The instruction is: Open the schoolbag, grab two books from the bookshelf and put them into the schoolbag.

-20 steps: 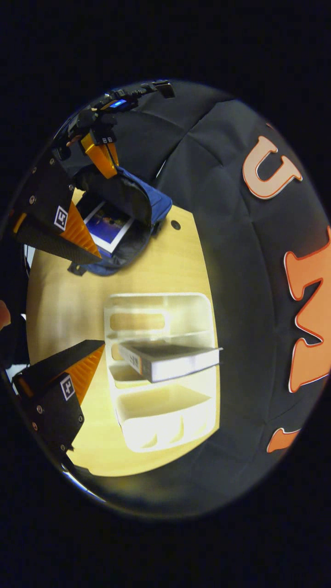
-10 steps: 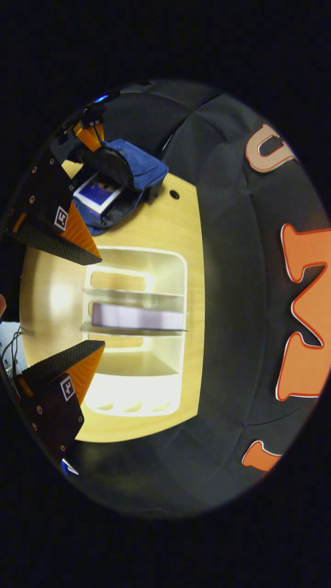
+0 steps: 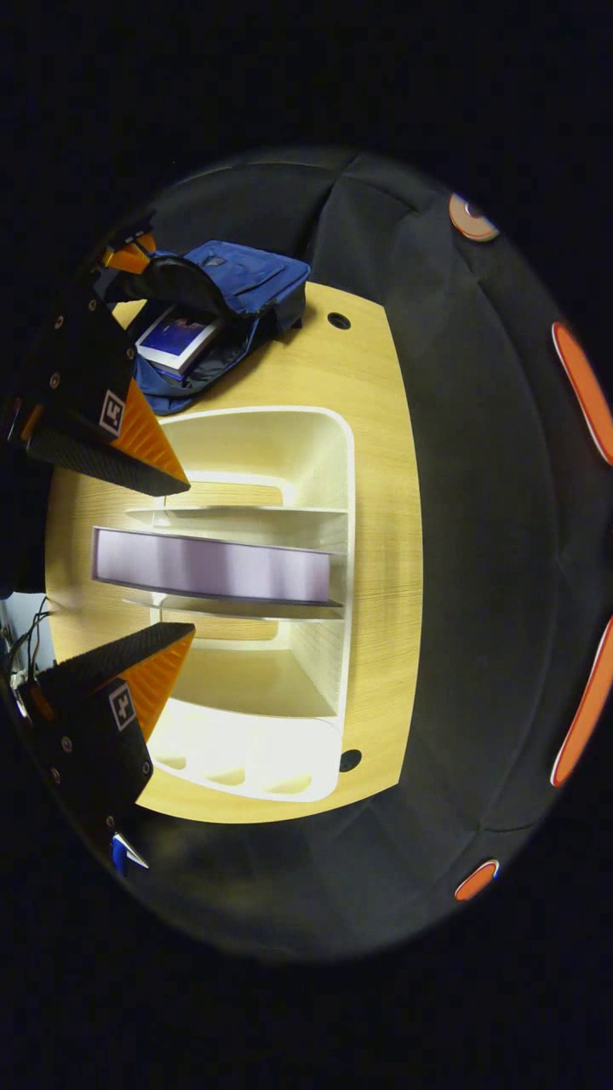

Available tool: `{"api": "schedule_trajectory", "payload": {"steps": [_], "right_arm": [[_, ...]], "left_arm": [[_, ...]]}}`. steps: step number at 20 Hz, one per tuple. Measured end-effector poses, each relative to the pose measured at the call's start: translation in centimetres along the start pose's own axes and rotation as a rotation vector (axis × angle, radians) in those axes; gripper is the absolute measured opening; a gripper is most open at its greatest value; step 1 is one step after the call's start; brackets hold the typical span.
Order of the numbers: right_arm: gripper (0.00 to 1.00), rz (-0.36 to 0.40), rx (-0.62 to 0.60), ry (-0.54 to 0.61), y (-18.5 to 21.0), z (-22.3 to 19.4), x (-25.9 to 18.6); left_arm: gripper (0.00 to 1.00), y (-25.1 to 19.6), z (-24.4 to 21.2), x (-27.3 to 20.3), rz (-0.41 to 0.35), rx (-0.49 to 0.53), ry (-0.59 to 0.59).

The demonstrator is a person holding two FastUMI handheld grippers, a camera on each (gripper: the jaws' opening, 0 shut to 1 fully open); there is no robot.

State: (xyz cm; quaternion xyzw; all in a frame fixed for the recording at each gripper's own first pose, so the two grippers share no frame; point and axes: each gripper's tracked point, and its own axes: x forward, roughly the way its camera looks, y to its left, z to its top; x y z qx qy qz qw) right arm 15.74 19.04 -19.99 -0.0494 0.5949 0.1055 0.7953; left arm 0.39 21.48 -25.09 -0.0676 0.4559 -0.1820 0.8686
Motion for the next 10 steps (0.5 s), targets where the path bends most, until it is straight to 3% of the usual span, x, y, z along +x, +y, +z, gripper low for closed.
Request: {"api": "schedule_trajectory", "payload": {"steps": [8,10], "right_arm": [[0.40,-0.041,0.012,0.080,0.1,0.3,1.1],[0.35,-0.047,0.002,0.098,0.1,-0.3,1.3]], "left_arm": [[0.01,0.1,-0.5,0.1,0.000,-0.023,0.004],[0.01,0.0,-0.5,0.2,-0.001,-0.020,0.008]]}}
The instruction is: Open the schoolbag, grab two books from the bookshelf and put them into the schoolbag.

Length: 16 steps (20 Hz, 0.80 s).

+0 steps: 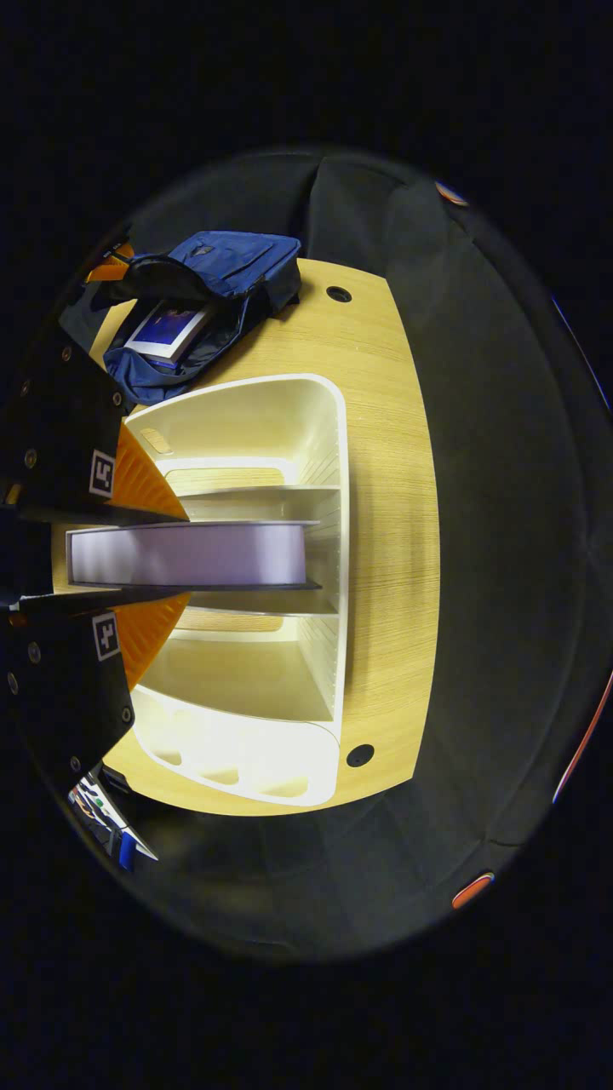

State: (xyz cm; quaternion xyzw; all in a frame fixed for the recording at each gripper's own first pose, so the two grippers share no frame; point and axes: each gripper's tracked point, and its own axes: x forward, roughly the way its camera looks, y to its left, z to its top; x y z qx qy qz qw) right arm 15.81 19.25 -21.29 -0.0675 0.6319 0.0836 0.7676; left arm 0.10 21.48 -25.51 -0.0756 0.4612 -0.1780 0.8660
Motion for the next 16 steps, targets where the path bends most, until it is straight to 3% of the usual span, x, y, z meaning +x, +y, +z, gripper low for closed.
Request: {"api": "schedule_trajectory", "payload": {"steps": [2,3,4,16], "right_arm": [[0.32,0.004,-0.015,0.004,-0.2,-0.5,-0.5],[0.40,0.011,-0.016,0.001,-0.1,-0.6,-0.9],[0.31,0.020,-0.010,-0.005,-0.1,-0.7,-1.5],[0.30,0.098,0.018,-0.120,-2.0,-2.7,-10.7]], "left_arm": [[0.01,-0.2,0.1,0.1,-0.003,0.003,0.000],[0.01,-0.1,0.0,0.1,-0.004,0.003,0.002],[0.01,-0.1,-0.1,0.1,-0.006,0.005,0.005],[0.01,-0.4,-0.3,0.6,-0.010,0.056,0.030]]}}
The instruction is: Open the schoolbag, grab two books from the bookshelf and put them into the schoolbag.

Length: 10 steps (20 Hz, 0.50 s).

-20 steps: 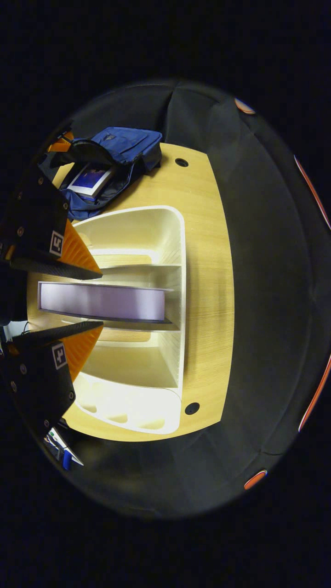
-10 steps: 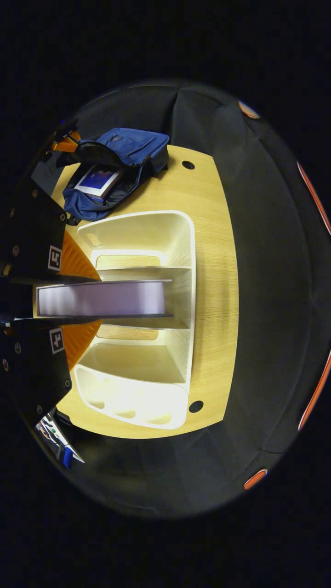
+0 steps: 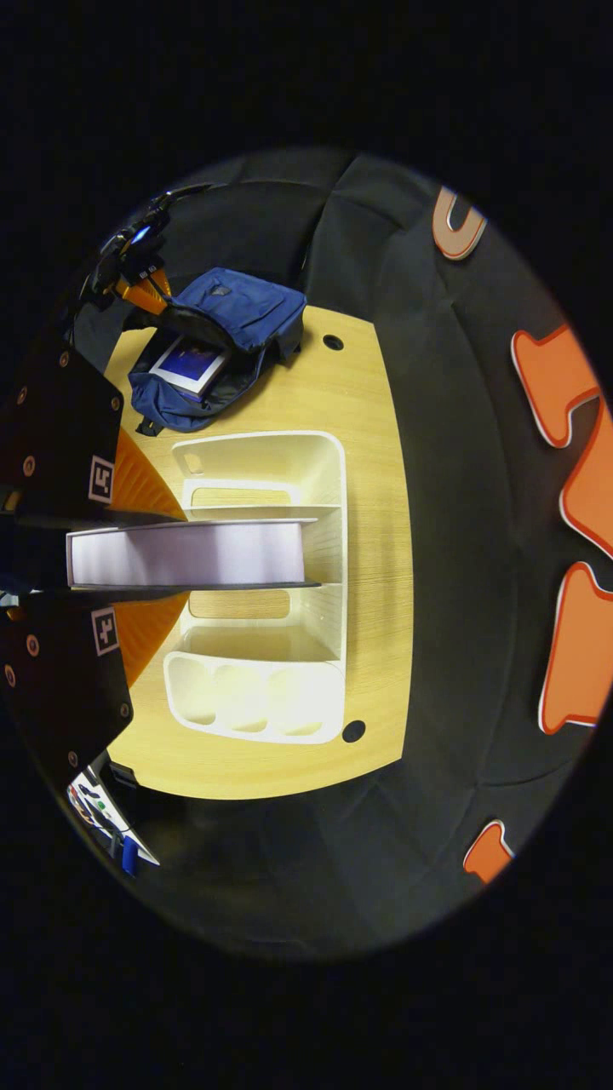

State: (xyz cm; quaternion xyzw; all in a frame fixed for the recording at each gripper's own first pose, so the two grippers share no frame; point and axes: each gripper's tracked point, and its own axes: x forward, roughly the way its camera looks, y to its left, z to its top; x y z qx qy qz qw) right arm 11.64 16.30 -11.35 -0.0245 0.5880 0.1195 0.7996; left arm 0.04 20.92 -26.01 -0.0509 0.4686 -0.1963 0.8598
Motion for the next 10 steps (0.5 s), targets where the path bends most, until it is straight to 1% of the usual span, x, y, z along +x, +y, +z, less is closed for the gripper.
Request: {"api": "schedule_trajectory", "payload": {"steps": [4,7,10], "right_arm": [[0.30,0.068,0.035,-0.041,-0.1,-1.1,-3.2],[0.30,0.101,0.056,-0.071,-0.3,-1.7,-4.7],[0.29,0.161,0.080,-0.095,0.3,-2.5,-6.1]], "left_arm": [[0.01,-0.3,0.4,-0.3,0.004,0.012,0.005],[0.01,-0.2,0.4,-0.3,0.007,0.022,0.008],[0.01,-0.2,0.6,-0.5,0.014,0.033,0.010]]}}
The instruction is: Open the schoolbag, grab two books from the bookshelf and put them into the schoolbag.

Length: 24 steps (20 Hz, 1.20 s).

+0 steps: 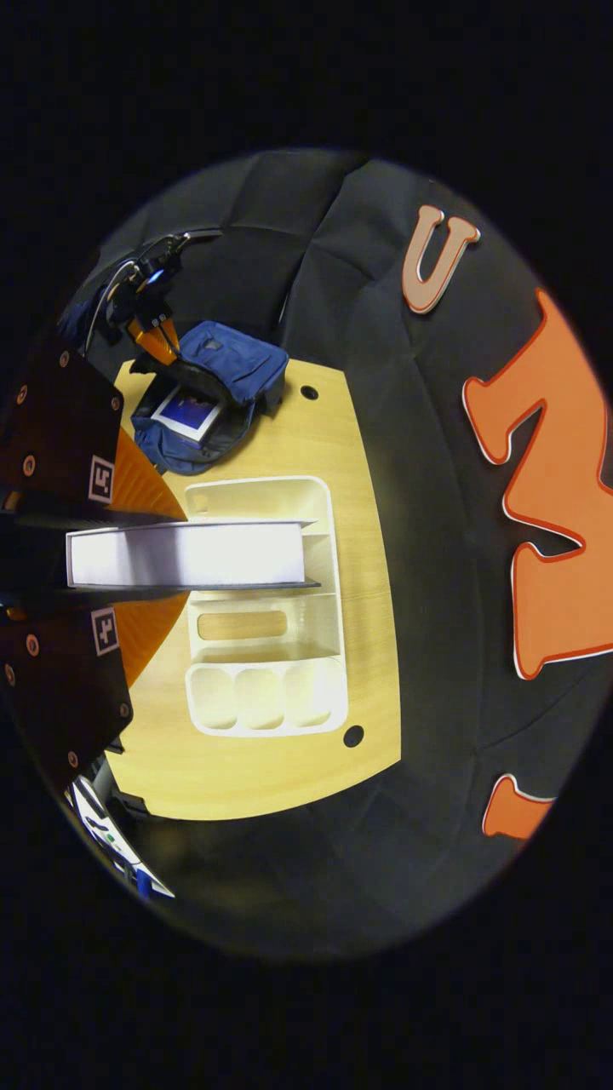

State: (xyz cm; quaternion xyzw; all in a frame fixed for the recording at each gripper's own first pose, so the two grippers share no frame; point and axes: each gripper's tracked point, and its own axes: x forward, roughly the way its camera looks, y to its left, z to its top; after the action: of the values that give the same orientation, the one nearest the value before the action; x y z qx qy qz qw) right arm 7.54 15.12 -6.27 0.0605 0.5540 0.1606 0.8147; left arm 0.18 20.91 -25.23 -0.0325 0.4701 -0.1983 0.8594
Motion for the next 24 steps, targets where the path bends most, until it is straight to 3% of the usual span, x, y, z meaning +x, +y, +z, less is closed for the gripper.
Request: {"api": "schedule_trajectory", "payload": {"steps": [8,17,24], "right_arm": [[0.29,0.211,0.068,-0.034,3.9,-2.7,-1.7],[0.28,0.412,0.123,0.004,11.2,-6.2,2.2],[0.28,0.453,0.170,0.078,15.2,-10.5,7.8]], "left_arm": [[0.01,0.7,0.9,-0.9,0.023,0.029,0.000],[0.01,1.0,1.4,-1.2,0.035,0.047,0.018],[0.01,1.0,1.5,-1.3,0.046,0.057,0.025]]}}
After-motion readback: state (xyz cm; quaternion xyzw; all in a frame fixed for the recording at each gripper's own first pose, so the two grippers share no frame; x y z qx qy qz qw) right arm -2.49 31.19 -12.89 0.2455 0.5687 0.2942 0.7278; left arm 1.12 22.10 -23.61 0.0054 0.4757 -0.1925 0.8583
